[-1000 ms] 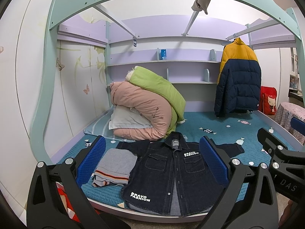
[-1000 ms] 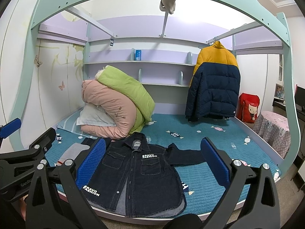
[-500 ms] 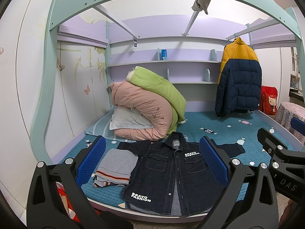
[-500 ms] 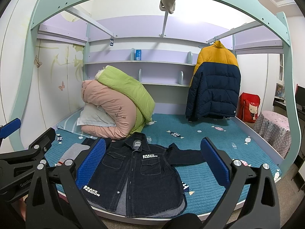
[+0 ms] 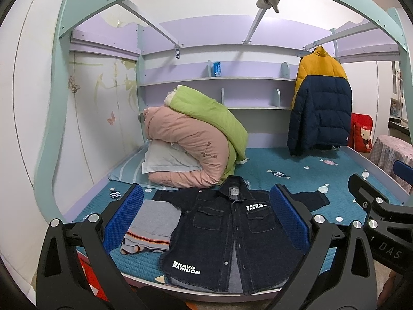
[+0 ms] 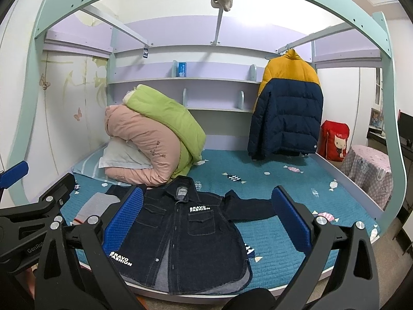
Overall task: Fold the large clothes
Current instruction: 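Lower both tools toward the denim shirt's sleeves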
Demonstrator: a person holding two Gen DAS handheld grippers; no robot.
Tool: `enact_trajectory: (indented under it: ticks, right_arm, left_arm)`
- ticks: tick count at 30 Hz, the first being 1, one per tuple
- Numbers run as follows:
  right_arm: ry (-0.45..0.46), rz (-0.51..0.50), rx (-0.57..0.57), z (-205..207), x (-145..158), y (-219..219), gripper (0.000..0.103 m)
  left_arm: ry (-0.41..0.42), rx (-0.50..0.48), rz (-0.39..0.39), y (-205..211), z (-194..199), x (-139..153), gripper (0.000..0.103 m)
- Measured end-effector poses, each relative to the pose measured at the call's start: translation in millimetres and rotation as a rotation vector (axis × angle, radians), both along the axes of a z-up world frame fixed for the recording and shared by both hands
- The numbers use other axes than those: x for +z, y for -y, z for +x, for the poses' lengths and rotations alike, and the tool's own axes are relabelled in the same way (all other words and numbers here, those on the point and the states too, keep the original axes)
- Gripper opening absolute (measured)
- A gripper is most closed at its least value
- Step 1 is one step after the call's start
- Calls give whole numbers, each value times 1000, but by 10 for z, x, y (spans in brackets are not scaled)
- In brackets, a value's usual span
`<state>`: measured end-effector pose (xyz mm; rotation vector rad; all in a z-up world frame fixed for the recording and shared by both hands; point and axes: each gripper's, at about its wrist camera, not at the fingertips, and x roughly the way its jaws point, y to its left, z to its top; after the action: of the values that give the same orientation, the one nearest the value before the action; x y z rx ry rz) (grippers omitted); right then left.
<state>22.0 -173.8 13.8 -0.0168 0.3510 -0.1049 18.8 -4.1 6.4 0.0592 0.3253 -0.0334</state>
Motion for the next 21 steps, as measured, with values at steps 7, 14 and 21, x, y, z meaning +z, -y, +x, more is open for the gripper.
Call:
enact_trajectory:
  ticks: [7, 14, 21]
  right_arm:
    - [-12, 6, -8, 140, -130, 61, 96]
    - [-45, 28, 5, 462, -321, 134, 96]
    - [-103, 46, 12, 903, -573, 166, 96]
  left_arm:
    - [-17, -12, 1, 42, 205, -75, 98]
    - [-36, -6, 25, 91, 528, -218, 98]
    - [-87, 2, 35, 122, 973, -452, 98]
